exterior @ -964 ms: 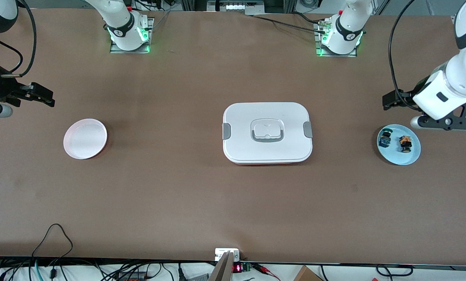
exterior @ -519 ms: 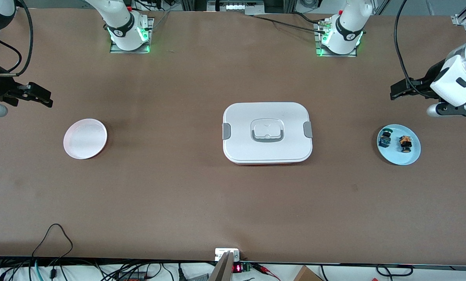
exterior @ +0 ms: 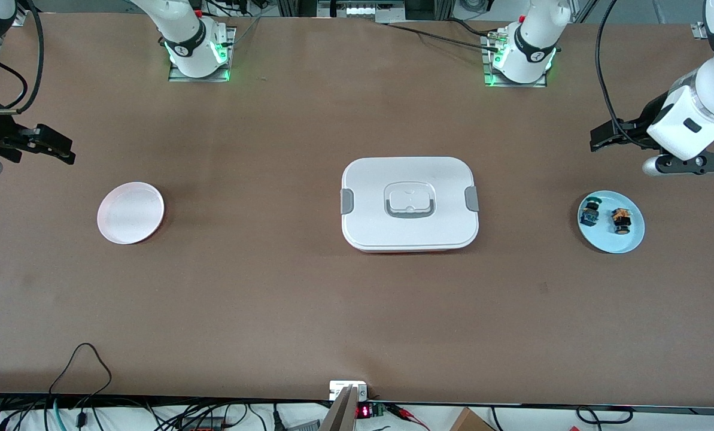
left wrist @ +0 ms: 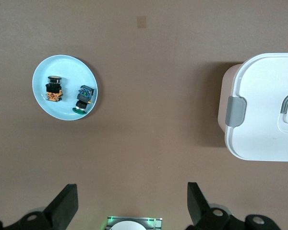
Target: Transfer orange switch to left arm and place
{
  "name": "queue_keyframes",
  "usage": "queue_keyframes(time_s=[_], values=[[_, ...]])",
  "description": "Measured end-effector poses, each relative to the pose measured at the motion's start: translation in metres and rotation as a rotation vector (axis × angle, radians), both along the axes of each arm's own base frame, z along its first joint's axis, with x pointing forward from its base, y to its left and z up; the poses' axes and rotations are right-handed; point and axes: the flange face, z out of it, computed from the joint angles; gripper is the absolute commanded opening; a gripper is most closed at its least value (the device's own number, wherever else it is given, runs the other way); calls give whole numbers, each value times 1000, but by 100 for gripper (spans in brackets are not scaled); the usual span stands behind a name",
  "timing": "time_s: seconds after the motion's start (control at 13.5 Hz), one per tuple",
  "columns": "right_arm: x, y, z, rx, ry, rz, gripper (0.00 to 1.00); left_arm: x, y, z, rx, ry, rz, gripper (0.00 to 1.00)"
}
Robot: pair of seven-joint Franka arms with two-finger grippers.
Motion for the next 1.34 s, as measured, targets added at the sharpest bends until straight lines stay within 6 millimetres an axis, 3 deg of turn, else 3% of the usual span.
queue_keyframes(time_s=[1.34], values=[[-7,-1,-2,1,56,-4,100,3,-3,10,-2,-32,-5,100]])
